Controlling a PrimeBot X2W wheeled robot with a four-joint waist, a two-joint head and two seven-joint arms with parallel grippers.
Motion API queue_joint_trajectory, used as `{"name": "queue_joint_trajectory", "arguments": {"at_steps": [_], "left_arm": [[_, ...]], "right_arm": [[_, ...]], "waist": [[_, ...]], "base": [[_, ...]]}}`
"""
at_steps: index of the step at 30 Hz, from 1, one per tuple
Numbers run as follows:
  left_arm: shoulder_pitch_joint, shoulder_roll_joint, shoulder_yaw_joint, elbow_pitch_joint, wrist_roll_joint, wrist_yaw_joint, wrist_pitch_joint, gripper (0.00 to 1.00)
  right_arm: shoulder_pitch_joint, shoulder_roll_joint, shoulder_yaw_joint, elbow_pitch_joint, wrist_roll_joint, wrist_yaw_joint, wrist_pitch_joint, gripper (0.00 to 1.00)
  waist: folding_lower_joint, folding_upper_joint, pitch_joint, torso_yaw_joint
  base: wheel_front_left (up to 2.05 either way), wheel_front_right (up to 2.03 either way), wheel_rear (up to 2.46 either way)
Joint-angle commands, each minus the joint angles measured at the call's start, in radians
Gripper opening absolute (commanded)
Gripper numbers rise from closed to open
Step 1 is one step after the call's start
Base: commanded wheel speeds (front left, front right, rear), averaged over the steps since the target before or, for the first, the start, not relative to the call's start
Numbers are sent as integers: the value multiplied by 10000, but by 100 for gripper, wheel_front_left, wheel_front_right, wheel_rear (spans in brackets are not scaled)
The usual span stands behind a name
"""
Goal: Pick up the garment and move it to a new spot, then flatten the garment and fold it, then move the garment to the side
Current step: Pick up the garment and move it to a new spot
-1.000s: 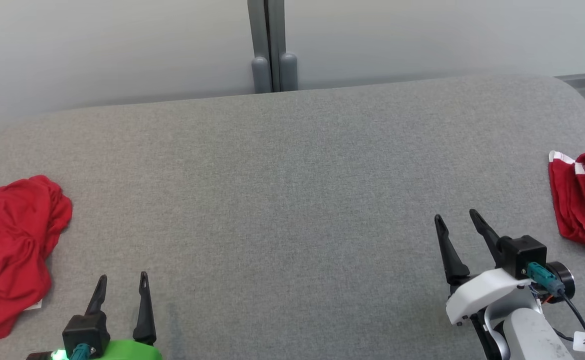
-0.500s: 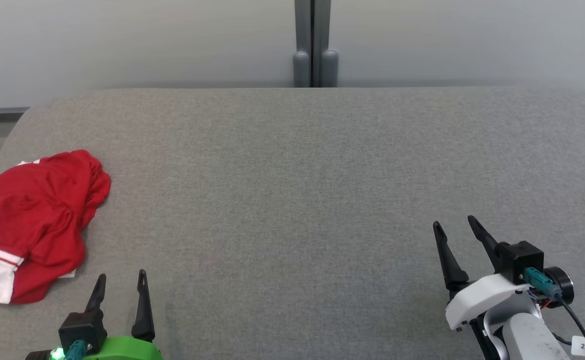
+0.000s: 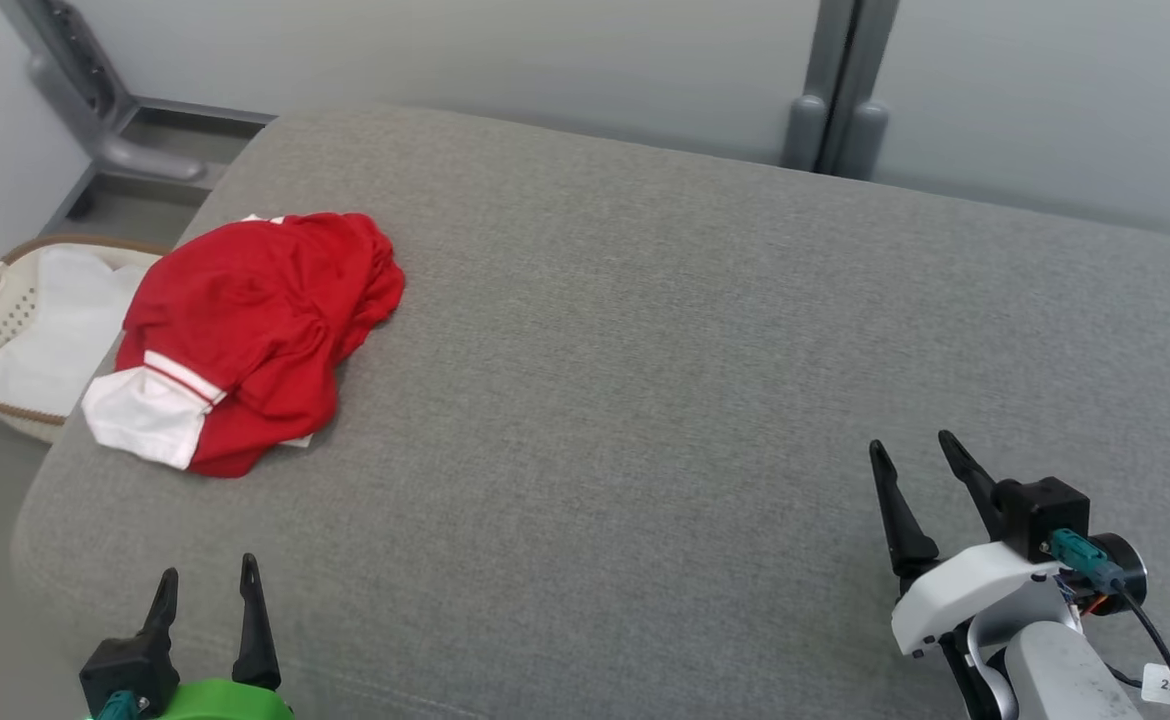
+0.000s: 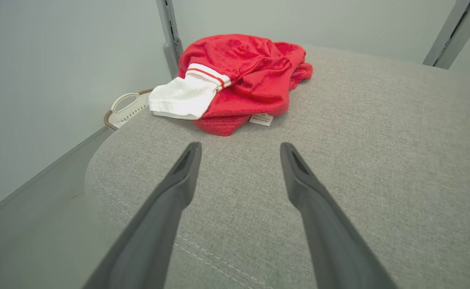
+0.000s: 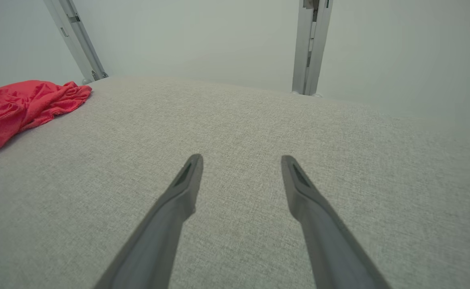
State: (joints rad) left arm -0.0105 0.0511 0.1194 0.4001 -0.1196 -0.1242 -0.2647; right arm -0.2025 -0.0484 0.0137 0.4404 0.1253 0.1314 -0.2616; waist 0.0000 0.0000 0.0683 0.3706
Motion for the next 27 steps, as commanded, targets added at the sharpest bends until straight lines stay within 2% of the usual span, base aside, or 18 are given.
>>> {"name": "queue_joint_trajectory", "arguments": {"at_steps": [1, 9, 12, 18, 27], "left_arm": [[7, 10, 12, 48, -66, -49, 11, 100], [-583, 10, 114, 375, -403, -76, 11, 100], [-981, 210, -126, 438, -756, -82, 11, 100], [-2152, 1088, -659, 394, -1767, -78, 11, 100], [-4596, 3098, -1669, 1403, -3503, -78, 13, 100]], "right_arm": [[-91, -46, 24, 48, 48, -15, -49, 100], [-383, -47, 198, 99, -184, -15, -49, 100], [-581, -56, 223, 70, -340, -15, -49, 100], [-1053, -53, 394, 1, -649, -15, -49, 100], [-1967, -52, 690, -401, -861, -15, -48, 100]], "waist": [[0, 0, 71, 956], [0, 0, 432, 1389], [0, 0, 723, 1393], [0, 0, 1344, 1233], [0, 0, 2519, 514]], "base": [[0, 0, 0], [0, 0, 0], [0, 0, 0], [0, 0, 0], [0, 0, 0]]}}
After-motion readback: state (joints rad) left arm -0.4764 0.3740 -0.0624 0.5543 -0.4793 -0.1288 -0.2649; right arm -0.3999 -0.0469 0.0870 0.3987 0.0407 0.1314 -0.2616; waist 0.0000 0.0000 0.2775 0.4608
